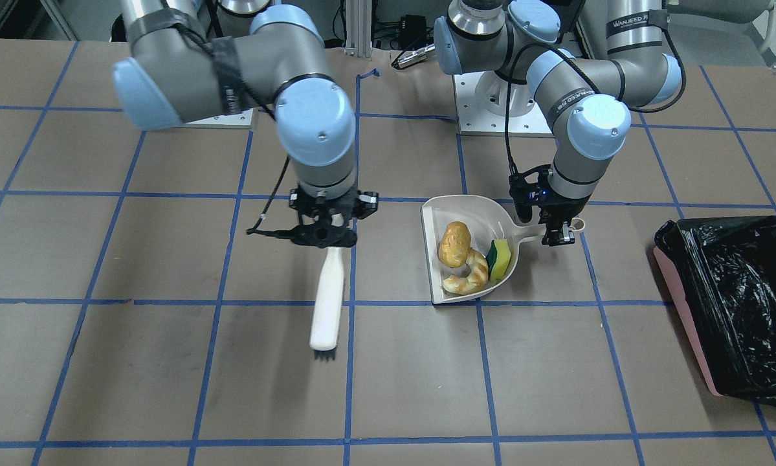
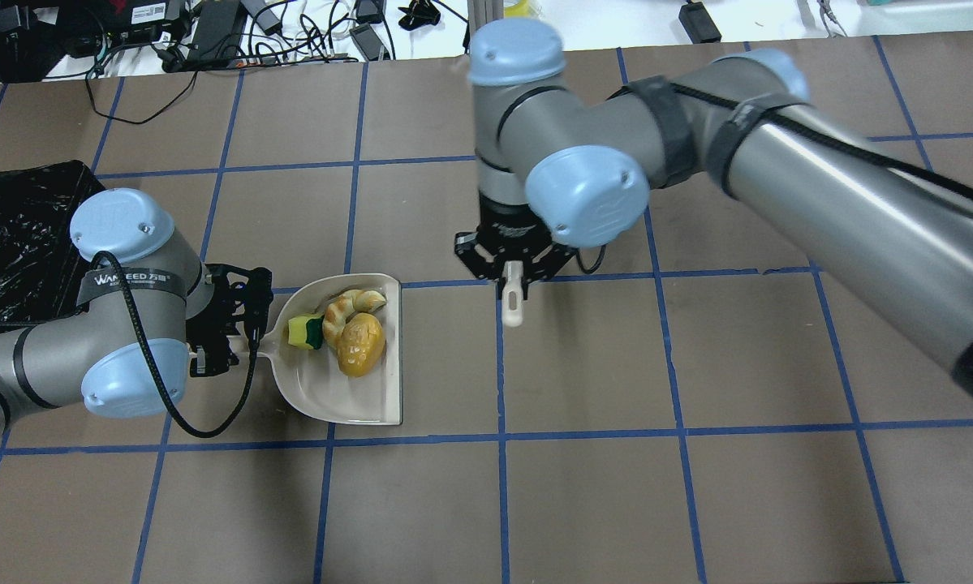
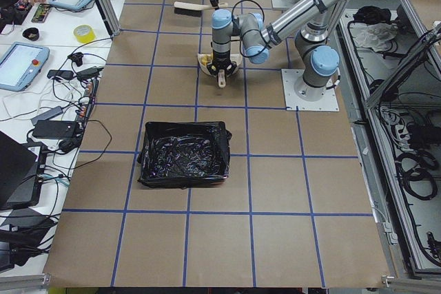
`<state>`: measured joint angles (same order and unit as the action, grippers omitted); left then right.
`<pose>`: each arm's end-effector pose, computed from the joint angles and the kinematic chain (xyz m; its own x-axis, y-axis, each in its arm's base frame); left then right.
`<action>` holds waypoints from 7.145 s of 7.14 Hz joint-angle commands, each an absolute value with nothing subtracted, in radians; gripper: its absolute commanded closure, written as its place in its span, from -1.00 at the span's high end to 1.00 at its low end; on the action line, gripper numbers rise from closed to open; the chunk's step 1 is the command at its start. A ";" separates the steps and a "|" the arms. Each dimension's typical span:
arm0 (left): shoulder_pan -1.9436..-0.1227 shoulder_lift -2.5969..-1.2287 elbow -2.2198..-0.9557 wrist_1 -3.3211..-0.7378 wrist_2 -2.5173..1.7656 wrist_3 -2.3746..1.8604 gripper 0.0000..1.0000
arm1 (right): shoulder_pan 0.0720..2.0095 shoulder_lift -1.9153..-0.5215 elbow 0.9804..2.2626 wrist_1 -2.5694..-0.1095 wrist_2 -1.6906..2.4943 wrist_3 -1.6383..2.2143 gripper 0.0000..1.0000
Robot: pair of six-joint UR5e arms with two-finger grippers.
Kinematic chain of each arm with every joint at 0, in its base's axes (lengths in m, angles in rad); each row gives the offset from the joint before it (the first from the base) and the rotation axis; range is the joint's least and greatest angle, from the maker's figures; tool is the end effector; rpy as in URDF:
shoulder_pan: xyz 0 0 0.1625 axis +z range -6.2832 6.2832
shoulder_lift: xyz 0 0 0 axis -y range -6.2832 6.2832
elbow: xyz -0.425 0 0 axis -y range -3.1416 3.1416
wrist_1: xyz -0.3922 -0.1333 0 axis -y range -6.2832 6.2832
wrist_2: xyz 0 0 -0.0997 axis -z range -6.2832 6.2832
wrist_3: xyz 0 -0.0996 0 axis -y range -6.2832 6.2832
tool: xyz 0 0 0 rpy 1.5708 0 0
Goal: Sweep and dump trash into bin
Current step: 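Return the brush to its spot and release it with the right gripper, then lift the loaded dustpan over the black bin with the left gripper, then tilt the dustpan to dump the items into the bin with the left gripper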
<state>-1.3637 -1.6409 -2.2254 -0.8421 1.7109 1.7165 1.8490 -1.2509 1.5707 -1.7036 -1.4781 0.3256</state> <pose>-0.0298 -0.4390 0.2282 -0.0628 0.9979 0.0163 0.9885 0.0599 0.1387 0.2978 -0.5238 0.3267 -0.9979 0.0588 -0.0267 0.0521 0.9773 0.2052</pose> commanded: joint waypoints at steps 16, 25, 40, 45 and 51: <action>-1.359 -1.667 -2.188 -0.836 1.700 1.694 -1.00 | 1.227 -1.191 1.568 -1.790 -1.683 -0.344 1.00; -0.996 -1.631 -1.782 -1.251 1.545 1.716 -1.00 | 1.519 -1.677 1.568 -1.483 -1.545 0.086 1.00; -0.630 -1.962 -1.376 -1.004 1.808 2.322 -1.00 | 1.609 -1.588 1.578 -1.666 -1.574 0.181 1.00; -0.803 -1.944 -1.473 -0.646 1.990 2.487 -1.00 | 1.609 -1.589 1.578 -1.663 -1.577 0.178 1.00; -0.856 -1.945 -1.700 -0.149 2.048 2.597 -1.00 | 1.609 -1.591 1.578 -1.663 -1.575 0.173 1.00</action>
<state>-0.8444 -1.9461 -1.6771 -0.1790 2.0292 2.5969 1.6091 -1.5905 1.5785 -1.6628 -1.5756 0.1736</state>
